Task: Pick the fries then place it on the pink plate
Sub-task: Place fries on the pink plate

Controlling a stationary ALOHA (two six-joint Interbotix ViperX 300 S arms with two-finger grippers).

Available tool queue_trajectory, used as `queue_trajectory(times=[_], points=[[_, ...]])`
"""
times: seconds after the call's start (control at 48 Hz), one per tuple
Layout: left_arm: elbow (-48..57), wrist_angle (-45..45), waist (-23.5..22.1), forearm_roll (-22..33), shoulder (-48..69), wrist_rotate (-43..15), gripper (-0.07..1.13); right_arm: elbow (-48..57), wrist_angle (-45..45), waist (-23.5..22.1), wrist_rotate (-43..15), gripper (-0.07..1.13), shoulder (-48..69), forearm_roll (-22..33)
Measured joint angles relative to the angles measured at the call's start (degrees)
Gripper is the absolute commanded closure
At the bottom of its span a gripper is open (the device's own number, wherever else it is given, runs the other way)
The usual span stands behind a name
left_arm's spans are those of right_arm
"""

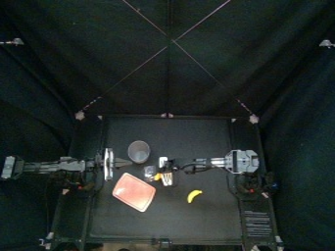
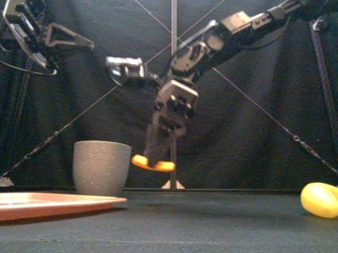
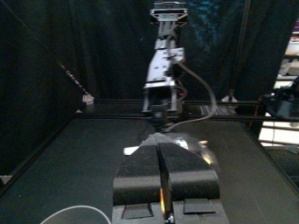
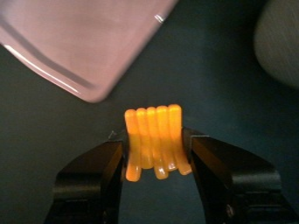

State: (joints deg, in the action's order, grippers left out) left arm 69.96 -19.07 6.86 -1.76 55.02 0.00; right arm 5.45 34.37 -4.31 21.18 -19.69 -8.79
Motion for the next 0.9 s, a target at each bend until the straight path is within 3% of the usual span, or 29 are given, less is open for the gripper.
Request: queue_trajectory(times=[0.312, 0.667, 0.896], points=[[0.0, -0.35, 1.05, 0.09, 0.0, 0.0, 1.07, -9.84, -6.15, 7.12, -11.6, 0.42, -8.09, 5.89], [0.35, -0.44, 1.67, 0.09, 0.0, 0.0, 1.07, -22.59, -4.22, 8.09, -23.55, 0.42, -17.05, 10.99], [0.7, -0.44, 1.67, 0.09, 0.0, 0.0, 1.07, -25.05, -4.83, 8.0, -26.37, 0.24, -17.49, 12.22]])
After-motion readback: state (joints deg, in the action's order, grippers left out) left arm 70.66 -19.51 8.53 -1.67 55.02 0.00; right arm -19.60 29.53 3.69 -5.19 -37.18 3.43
